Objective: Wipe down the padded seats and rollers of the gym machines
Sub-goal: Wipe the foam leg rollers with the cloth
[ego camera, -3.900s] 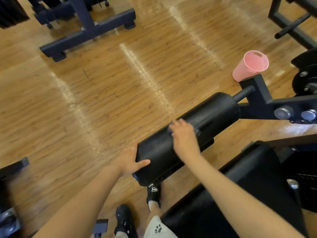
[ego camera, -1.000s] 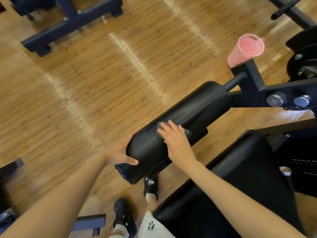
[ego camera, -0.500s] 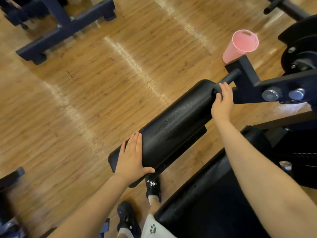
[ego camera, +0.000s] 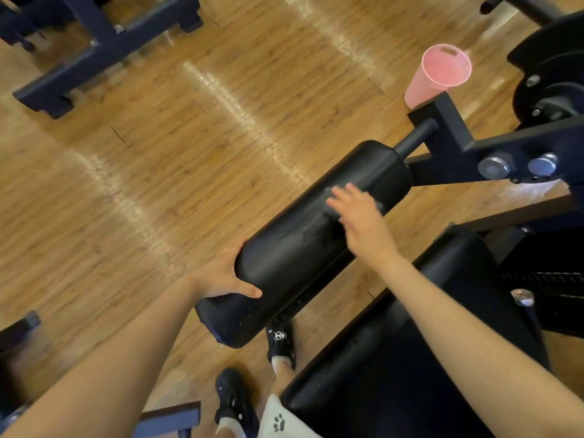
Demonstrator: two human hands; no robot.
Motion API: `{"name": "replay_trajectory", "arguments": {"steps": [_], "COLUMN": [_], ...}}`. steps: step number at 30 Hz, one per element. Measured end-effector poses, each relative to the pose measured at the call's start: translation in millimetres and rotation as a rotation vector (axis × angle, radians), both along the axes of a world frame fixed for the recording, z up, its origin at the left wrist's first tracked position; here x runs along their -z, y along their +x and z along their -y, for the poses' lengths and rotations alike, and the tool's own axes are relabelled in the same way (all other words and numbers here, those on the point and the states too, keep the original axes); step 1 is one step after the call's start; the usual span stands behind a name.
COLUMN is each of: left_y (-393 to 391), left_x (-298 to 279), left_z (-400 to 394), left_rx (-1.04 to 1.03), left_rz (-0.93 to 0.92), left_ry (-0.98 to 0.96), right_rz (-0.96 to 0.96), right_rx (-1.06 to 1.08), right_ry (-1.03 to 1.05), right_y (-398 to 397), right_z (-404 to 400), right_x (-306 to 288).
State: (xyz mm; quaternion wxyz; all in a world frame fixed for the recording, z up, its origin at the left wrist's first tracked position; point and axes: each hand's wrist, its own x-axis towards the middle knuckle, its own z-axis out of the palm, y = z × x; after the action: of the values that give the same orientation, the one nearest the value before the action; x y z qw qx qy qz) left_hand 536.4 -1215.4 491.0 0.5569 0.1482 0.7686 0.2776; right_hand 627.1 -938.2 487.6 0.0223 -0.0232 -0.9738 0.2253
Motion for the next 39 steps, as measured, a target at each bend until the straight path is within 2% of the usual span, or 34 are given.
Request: {"name": "replay_trajectory", "arguments": {"steps": [5,8,11,14,18,21,23,28,32,34,39], "left_y": [8.2,27.8,46.9,54.2,55.9,60.1,67.3,97.4,108.1,109.5,111.6], "left_x": [-0.2,-4.1,-2.5,-1.3,-4.4,-7.7,-8.6,-7.1,1.8,4.8,11.3], "left_z": [4.2,14.8,34.6,42.0,37.2,45.4,57.9,85.1,89.8,88.2,95.6], "left_rx": [0.024,-0.008,-0.024,-0.023,-0.021,-0.020,-0.061,-0.212,-0.309,-0.340,-0.257], "left_rz": [-0.156,-0.332,-0.517,-0.581,-0.607,-0.636,-0.665,-0.634,-0.565,-0.529,-0.518], "left_ry": [-0.014,0.028,0.015,-0.029,-0.039,-0.066,-0.077,-0.119,-0.082,-0.049,-0.039], "right_rz": [-0.063,-0.033,-0.003,0.078,0.154,0.122,0.088,0.156,0.141,0.119,0.132], "right_rx": [0.585,0.683,0.600,0.437,-0.054,-0.345,-0.348,0.103,0.295,0.180,-0.315], "right_ry": [-0.240,-0.184,-0.110,-0.053,0.123,0.181,0.217,0.071,0.144,0.168,0.190], "right_y": [-27.8,-37.1,-24.9,-1.9,30.0,32.5,20.5,-22.5,-27.3,-13.0,38.9], "right_z": [-65.1,-55.6,-11.1,58.7,139.1,127.7,104.9,66.5,100.6,140.6,219.3], "right_x": [0.1,-1.2,-0.9,-3.2,-3.6,-4.8,-5.5,-20.0,-21.6,-17.7,-5.1]}}
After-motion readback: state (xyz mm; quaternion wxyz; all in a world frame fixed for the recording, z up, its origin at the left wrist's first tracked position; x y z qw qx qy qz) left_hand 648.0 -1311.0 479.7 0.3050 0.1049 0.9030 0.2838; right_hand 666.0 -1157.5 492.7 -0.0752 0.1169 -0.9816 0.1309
